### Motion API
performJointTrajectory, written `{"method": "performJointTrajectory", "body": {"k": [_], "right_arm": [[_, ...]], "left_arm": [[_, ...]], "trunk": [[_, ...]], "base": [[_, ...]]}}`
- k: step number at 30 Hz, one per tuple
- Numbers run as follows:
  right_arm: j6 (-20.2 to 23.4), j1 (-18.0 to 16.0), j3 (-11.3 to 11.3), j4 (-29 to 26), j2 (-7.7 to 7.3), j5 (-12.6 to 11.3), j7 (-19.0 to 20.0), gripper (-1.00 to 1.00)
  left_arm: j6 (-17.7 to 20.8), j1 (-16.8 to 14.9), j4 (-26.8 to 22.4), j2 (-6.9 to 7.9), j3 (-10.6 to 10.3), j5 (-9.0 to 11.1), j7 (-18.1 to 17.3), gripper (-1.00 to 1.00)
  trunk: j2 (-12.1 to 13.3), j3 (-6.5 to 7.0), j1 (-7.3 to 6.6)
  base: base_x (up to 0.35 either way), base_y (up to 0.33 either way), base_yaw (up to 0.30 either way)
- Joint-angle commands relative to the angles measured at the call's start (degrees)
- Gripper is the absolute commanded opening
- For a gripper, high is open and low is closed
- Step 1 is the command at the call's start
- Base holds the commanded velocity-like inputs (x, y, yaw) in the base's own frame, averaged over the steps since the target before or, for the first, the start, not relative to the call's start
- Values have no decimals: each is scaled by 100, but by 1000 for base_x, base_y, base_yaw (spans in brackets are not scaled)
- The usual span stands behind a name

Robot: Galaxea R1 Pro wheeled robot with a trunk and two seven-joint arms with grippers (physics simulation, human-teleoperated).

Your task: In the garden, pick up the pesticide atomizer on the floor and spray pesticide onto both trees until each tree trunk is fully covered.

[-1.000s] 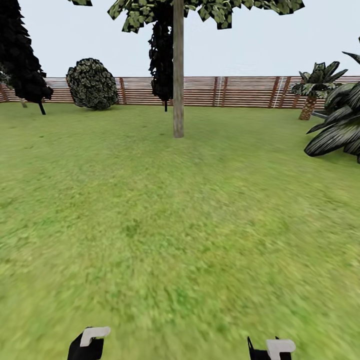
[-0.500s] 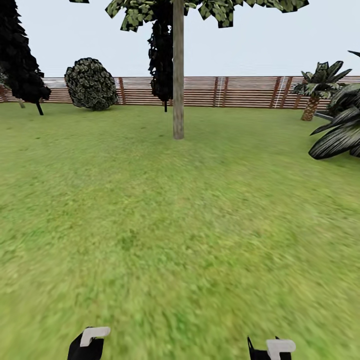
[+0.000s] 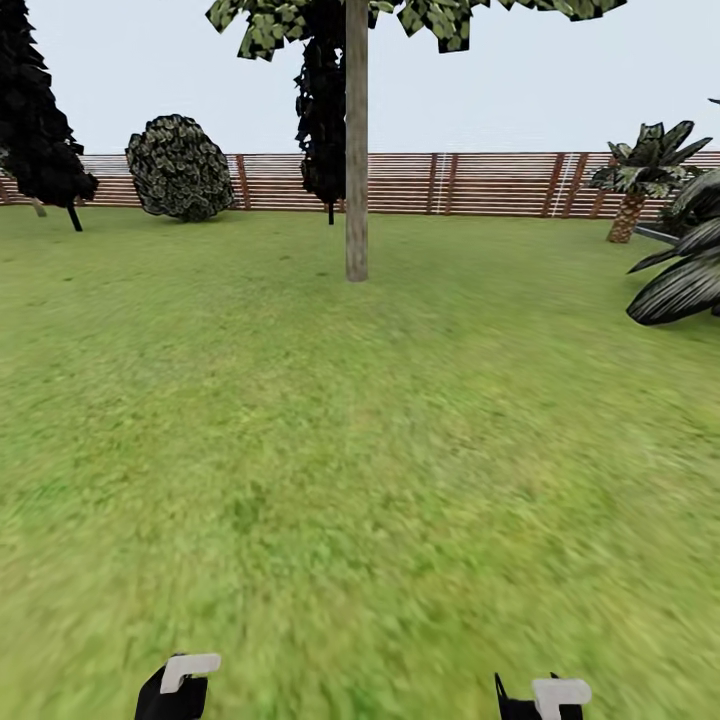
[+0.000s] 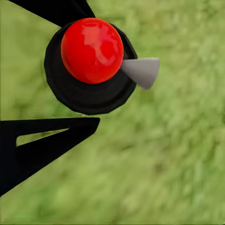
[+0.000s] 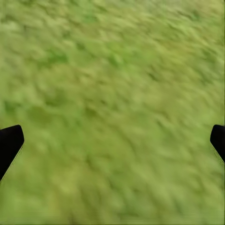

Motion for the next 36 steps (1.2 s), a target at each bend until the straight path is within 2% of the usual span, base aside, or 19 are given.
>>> {"method": "performJointTrajectory", "body": {"k": [1,36], "right_arm": [[-14,-3,-8,4,1,36,-23,100],[-14,-4,-8,3,1,36,-23,100]], "left_arm": [[-22,-4,6,-2,28,-61,24,-100],[-26,-4,6,-2,28,-61,24,-100]], "trunk": [[-2,-5,3],[-2,-5,3]], "base": [[344,0,0],[344,0,0]]}}
